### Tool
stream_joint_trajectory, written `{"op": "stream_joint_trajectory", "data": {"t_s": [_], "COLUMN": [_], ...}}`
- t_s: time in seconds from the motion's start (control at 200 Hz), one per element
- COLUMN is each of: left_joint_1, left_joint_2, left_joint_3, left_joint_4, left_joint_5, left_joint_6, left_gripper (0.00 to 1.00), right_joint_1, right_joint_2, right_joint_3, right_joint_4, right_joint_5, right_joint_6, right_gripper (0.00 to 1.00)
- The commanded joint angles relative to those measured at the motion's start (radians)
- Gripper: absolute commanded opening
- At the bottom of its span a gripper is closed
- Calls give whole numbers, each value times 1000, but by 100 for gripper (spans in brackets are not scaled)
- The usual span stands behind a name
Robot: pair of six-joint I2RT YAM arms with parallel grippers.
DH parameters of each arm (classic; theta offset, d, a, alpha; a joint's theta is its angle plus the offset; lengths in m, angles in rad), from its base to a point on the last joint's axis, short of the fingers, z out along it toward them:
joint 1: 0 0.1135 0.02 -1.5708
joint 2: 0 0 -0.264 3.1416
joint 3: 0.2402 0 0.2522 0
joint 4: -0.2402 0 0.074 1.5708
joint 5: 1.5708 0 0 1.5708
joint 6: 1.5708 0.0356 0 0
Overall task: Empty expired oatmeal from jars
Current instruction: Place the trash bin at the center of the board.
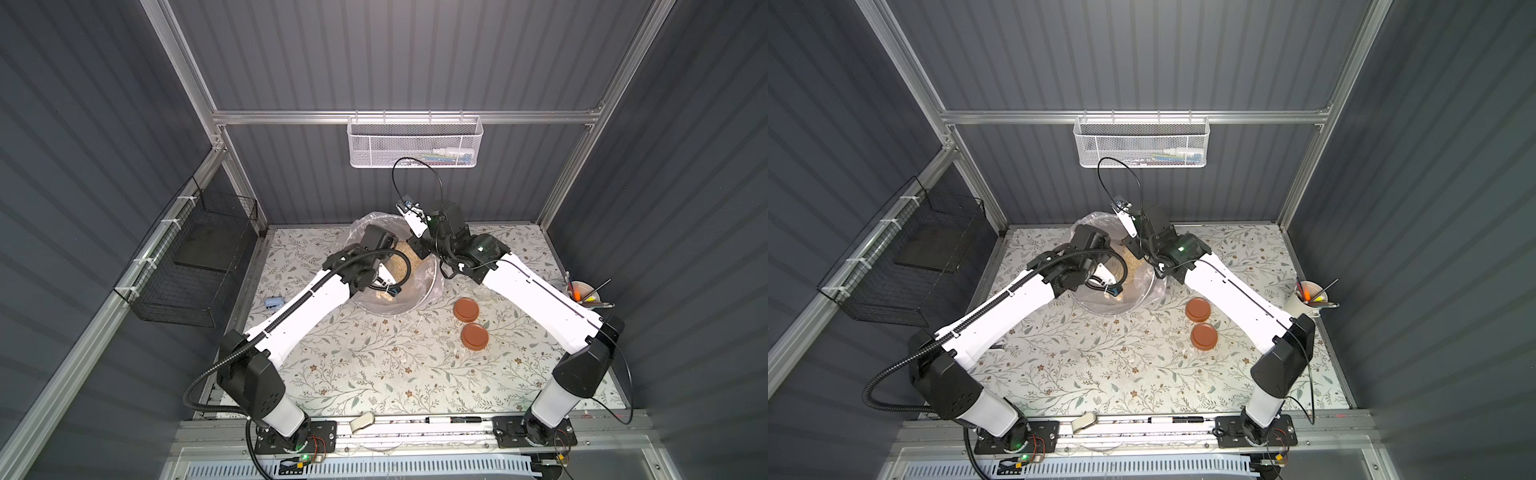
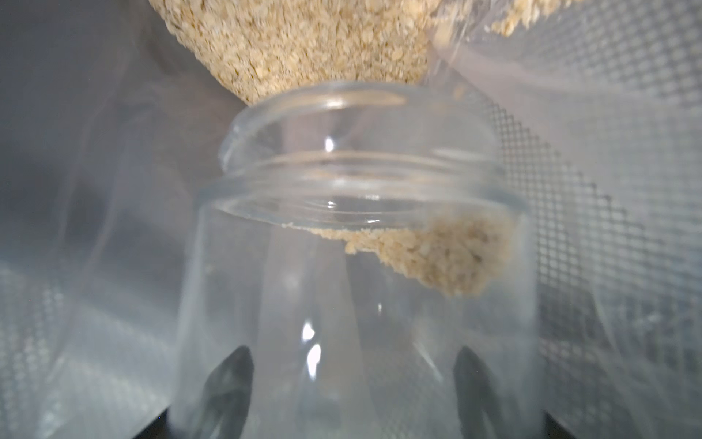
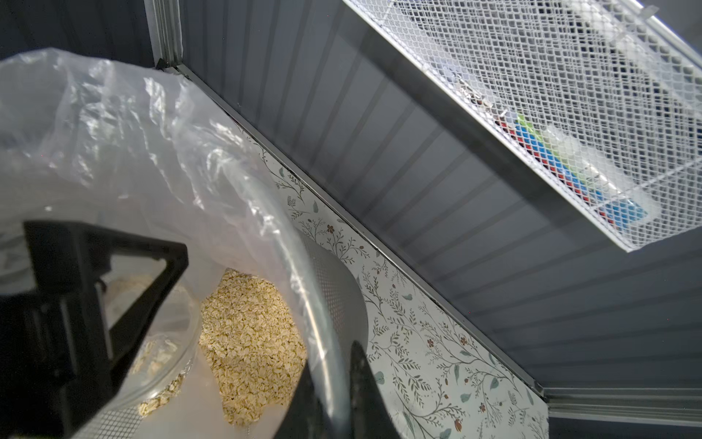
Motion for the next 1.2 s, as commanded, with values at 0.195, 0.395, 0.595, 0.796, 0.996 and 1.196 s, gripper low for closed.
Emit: {"op": "stream_joint_trajectory", "data": {"t_s": [0.195,0.395,0.595,0.796,0.996,1.196], "left_joint_1": [-25,-77,-46,-21,8,42], "left_joint_2": [-20,-13,7,-5,-19,-23], "left_joint_3": [-27,-59,27,-16,85,133], "left_joint_4": [44,31,72,131,49,1], "left_joint_5": [9,45,-12,15,146,288], "left_joint_6": [29,30,45,-48,-257,-509], "left_gripper": [0,0,0,0,0,0], "right_joint_1": [3,1,-2,-8,-44,-102], "right_joint_2": [3,16,8,40,85,158], "right_joint_3": [45,56,36,75,181,313], "right_joint_4": [52,57,51,2,-155,-338], "right_joint_5": [-14,-26,-21,-60,-174,-318], "right_joint_6": [19,28,24,54,161,287], "right_gripper": [0,0,0,0,0,0]}}
